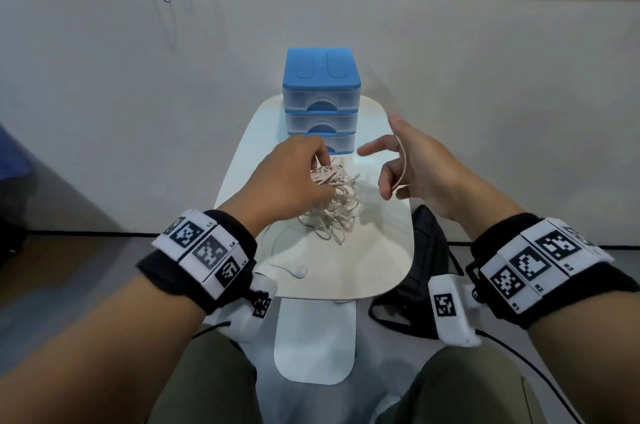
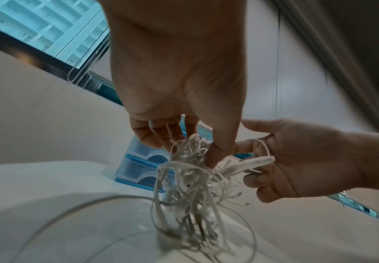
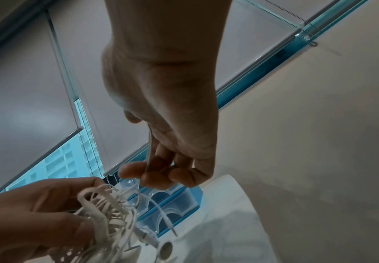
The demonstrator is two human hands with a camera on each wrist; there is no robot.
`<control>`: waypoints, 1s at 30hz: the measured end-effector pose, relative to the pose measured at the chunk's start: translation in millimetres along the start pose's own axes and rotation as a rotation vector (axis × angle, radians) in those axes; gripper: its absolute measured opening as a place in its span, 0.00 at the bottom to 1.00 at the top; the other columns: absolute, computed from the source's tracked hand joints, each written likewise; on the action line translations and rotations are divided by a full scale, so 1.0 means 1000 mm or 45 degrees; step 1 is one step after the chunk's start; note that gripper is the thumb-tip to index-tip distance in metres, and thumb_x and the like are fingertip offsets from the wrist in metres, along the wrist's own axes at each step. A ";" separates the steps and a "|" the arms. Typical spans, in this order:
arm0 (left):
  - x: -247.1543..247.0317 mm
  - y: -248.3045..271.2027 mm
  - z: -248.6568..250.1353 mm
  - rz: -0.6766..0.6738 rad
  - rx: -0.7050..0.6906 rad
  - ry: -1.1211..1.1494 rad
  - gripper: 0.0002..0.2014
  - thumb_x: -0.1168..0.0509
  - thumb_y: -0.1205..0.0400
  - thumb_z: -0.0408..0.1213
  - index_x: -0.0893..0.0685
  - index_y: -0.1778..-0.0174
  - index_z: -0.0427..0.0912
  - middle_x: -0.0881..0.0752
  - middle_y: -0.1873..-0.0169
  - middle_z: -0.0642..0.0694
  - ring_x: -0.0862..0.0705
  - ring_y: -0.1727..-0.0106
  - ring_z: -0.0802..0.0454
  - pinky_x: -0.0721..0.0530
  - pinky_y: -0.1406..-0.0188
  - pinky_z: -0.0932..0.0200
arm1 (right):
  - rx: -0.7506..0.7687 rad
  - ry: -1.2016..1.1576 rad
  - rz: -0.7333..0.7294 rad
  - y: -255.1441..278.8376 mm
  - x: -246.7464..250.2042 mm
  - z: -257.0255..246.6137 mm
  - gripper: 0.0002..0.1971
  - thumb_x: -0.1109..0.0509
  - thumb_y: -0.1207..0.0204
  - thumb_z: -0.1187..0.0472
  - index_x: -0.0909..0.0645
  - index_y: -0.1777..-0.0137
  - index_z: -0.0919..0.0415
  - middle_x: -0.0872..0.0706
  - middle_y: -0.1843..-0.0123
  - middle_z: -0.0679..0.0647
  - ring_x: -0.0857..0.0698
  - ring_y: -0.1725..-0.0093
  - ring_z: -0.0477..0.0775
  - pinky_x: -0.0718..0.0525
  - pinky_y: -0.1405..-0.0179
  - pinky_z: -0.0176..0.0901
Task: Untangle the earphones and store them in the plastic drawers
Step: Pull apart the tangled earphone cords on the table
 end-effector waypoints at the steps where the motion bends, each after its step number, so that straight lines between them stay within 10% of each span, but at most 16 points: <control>1: 0.000 0.004 -0.001 0.026 -0.001 -0.028 0.17 0.20 0.27 0.42 0.21 0.49 0.52 0.22 0.53 0.56 0.22 0.57 0.56 0.22 0.59 0.56 | -0.040 0.010 0.051 -0.002 0.001 0.004 0.33 0.51 0.13 0.31 0.19 0.31 0.56 0.16 0.75 0.58 0.16 0.66 0.56 0.26 0.59 0.49; 5: -0.006 0.016 -0.008 0.042 0.047 -0.013 0.18 0.21 0.27 0.41 0.24 0.50 0.49 0.18 0.51 0.53 0.24 0.62 0.53 0.23 0.60 0.52 | -0.067 0.252 0.204 -0.007 0.004 0.017 0.30 0.31 0.16 0.47 0.34 0.18 0.57 0.12 0.73 0.53 0.09 0.63 0.54 0.24 0.63 0.43; 9: -0.009 0.022 -0.007 0.023 0.049 0.096 0.21 0.18 0.27 0.44 0.24 0.49 0.48 0.17 0.51 0.54 0.27 0.66 0.57 0.25 0.62 0.53 | -0.021 0.702 0.197 -0.006 -0.001 0.020 0.28 0.25 0.21 0.46 0.27 0.22 0.43 0.20 0.29 0.56 0.20 0.30 0.59 0.21 0.33 0.54; 11: -0.010 0.023 -0.005 0.020 0.034 0.099 0.21 0.18 0.26 0.44 0.24 0.48 0.49 0.17 0.51 0.54 0.27 0.67 0.58 0.27 0.63 0.54 | -0.019 0.890 0.242 -0.002 -0.004 0.017 0.20 0.26 0.21 0.44 0.22 0.30 0.38 0.31 0.24 0.53 0.33 0.22 0.62 0.28 0.26 0.61; 18: -0.009 0.025 -0.006 0.018 0.046 0.102 0.20 0.18 0.26 0.43 0.24 0.48 0.50 0.16 0.51 0.55 0.26 0.65 0.59 0.22 0.60 0.53 | 0.183 0.983 0.439 0.007 -0.004 0.003 0.12 0.26 0.21 0.48 0.17 0.39 0.36 0.33 0.26 0.47 0.35 0.26 0.58 0.36 0.38 0.54; 24: -0.010 0.025 -0.004 0.025 0.026 0.180 0.17 0.21 0.23 0.49 0.22 0.48 0.50 0.15 0.53 0.56 0.22 0.64 0.60 0.18 0.57 0.51 | 0.377 0.957 0.016 0.004 -0.035 0.002 0.04 0.19 0.24 0.51 0.12 0.56 0.42 0.21 0.43 0.48 0.19 0.39 0.55 0.19 0.36 0.56; 30: -0.009 0.026 -0.003 0.033 -0.013 0.104 0.11 0.25 0.19 0.49 0.21 0.48 0.55 0.15 0.55 0.56 0.21 0.63 0.60 0.15 0.54 0.47 | 0.423 0.880 0.115 0.004 -0.034 -0.003 0.05 0.20 0.24 0.57 0.11 0.60 0.51 0.21 0.57 0.41 0.20 0.53 0.45 0.27 0.54 0.43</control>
Point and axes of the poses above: each hand's wrist, its own y-axis away from the middle knuckle, its own x-axis out of the back of the hand, z = x × y, the point moved 5 cm from there along -y, towards the middle knuckle
